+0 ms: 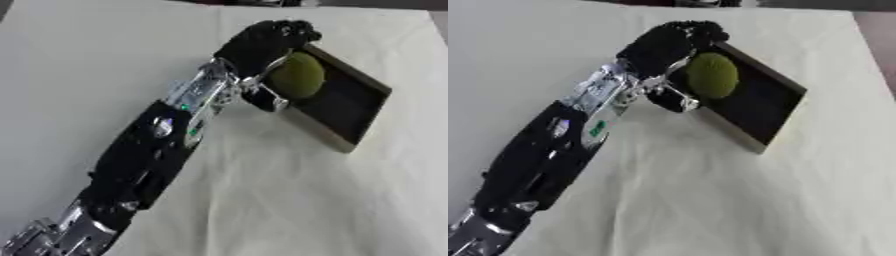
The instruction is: Pick up objects on the table and place them in the box.
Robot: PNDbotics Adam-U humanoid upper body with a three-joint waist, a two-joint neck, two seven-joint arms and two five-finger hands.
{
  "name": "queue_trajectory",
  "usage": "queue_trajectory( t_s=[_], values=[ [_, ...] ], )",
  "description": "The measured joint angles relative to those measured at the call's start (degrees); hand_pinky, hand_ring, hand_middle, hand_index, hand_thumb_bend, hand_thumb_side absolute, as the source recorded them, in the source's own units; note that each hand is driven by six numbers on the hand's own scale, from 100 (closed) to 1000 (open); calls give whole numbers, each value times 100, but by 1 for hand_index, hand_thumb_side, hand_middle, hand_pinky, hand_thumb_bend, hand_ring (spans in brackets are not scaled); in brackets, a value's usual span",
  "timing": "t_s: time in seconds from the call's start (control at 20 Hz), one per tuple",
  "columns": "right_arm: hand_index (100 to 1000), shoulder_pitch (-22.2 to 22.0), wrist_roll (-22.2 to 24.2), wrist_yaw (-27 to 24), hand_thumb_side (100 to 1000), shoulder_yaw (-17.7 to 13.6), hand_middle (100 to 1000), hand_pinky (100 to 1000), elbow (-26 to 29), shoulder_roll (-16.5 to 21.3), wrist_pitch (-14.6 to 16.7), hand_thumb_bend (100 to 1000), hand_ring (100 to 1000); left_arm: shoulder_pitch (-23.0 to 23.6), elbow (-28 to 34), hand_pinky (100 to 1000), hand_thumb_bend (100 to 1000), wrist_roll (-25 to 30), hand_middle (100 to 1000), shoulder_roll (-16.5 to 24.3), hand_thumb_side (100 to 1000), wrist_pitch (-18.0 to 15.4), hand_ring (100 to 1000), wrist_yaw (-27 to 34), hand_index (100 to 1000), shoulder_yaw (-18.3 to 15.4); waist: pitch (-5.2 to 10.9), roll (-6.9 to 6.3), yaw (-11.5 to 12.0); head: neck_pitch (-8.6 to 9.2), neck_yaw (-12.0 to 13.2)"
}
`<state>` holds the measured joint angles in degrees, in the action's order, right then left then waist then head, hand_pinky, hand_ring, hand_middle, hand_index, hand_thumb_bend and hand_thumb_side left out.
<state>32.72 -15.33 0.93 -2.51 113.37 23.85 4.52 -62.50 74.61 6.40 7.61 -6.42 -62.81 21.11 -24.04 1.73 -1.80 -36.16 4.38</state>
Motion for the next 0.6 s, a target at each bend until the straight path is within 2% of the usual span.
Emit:
queue_trajectory(
  t_s=[0.25, 0.35, 0.4, 0.6],
  values=[
    [767, -46, -48, 2, 701, -26, 672, 845, 0, 39, -9, 100, 712, 0, 1071, 781, 428, -65, 824, 333, 229, 373, 854, 903, 906, -90, 25, -18, 22, -1, -43],
    [766, -49, -54, 2, 692, -32, 672, 844, 0, 44, -13, 100, 712, -1, 1267, 739, 434, -36, 753, 387, 214, 464, 799, 1073, 851, -95, 31, -18, 30, -2, -51],
    [766, -66, -62, 5, 689, -40, 672, 844, 0, 52, -15, 100, 712, -15, 1351, 733, 438, -42, 746, 408, 224, 497, 794, 1136, 842, -124, 49, -19, 81, -5, -79],
    [766, -130, -144, 40, 681, -112, 672, 844, 0, 116, -3, 100, 712, 28, 1814, 699, 430, -233, 712, 742, 249, 681, 773, 1435, 808, -500, 116, -15, 256, -7, -238]
  ],
)
